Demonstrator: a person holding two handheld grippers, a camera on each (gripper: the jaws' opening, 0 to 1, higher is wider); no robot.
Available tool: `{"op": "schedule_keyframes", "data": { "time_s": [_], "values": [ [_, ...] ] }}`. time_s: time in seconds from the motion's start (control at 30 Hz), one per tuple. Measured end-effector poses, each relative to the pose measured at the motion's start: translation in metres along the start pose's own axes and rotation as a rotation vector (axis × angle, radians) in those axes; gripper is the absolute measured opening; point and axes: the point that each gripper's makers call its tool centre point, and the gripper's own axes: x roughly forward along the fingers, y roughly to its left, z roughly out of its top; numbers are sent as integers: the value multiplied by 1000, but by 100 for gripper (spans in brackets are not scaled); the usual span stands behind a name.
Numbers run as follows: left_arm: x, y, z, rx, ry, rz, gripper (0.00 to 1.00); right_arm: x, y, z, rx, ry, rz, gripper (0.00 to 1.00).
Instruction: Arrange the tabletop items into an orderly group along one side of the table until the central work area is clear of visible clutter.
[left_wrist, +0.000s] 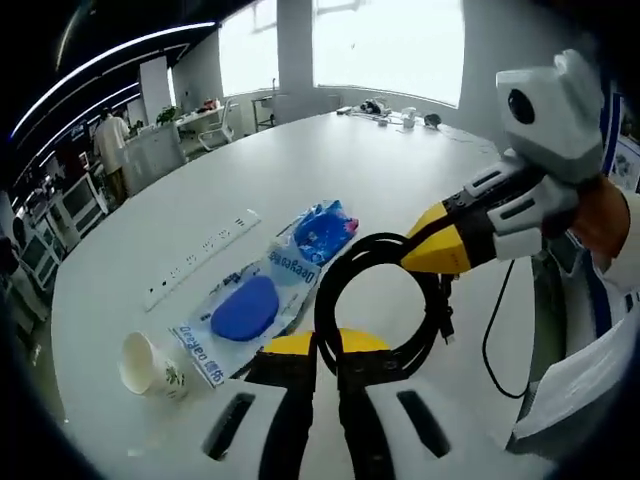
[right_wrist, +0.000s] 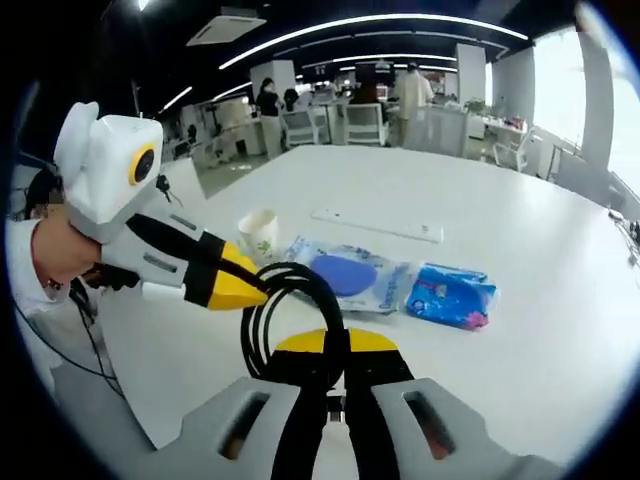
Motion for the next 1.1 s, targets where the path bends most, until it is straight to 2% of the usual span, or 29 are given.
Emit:
{"op": "schedule_keyframes", "data": {
  "time_s": [0.23, 0.47, 0.77, 1.1],
  "values": [
    [35, -20, 26, 35, 5, -57, 4, -14, -43, -5, 20, 6, -64, 1],
    [71, -36, 39, 33, 29, -112, 4, -17, -75, -20, 49, 33, -107, 1],
    [108, -42, 37, -7, 63, -150, 4, -4, -108, -39, 68, 73, -126, 1],
    [143, -34, 23, -75, 119, -122, 4, 25, -128, -58, 76, 115, -114, 1]
  ]
}}
